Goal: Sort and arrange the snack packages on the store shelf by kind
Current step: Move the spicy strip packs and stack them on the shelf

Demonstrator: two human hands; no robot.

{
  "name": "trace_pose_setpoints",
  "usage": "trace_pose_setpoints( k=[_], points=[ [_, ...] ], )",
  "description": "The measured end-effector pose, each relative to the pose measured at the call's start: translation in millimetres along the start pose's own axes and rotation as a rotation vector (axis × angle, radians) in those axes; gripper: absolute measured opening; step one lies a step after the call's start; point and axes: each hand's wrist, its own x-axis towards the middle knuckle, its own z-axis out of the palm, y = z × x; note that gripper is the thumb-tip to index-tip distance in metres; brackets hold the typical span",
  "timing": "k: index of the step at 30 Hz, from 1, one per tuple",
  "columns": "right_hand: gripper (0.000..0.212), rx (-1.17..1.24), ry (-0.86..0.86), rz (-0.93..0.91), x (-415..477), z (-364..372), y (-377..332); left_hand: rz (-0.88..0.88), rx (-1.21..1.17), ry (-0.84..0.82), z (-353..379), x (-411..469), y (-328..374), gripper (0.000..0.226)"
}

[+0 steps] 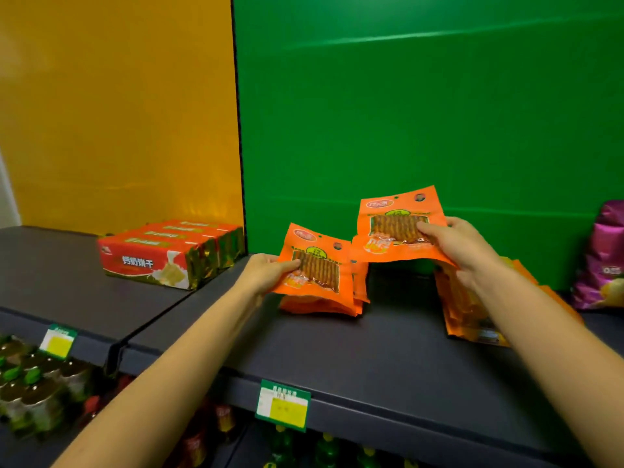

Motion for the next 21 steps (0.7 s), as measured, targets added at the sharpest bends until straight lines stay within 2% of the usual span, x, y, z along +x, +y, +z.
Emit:
trace_pose_setpoints(
  k=[4, 9, 13, 16, 18, 20, 21],
  points=[
    [0.018, -0.017, -0.007, 0.001, 10, 16, 8, 0.063, 0.261, -0.036, 11, 26, -8, 0.018],
    [0.021, -0.107, 0.02, 0.044, 13, 54, 29, 0.119, 0.63, -0.051, 17, 48, -16, 0.038],
    [0.021, -0.181, 0.067, 0.119, 11, 85, 51, 0.148, 0.722, -0.068, 13, 54, -21, 0.032],
    [0.021, -0.195, 0.084, 0.191, 12, 98, 63, 0.184, 0.655, -0.051, 4, 63, -25, 0.025],
    [0.016, -0.254, 0.1, 0.217, 12, 104, 69, 0.16, 0.424, -0.037, 1, 71, -28, 0.016],
    [0.007, -0.411, 0.103, 0.225, 12, 109, 73, 0.076, 0.227, -0.083, 4, 74, -30, 0.011],
    [0.017, -0.522, 0.101, 0.235, 11, 111, 74, 0.029, 0.163, -0.136, 6, 73, -31, 0.009]
  ],
)
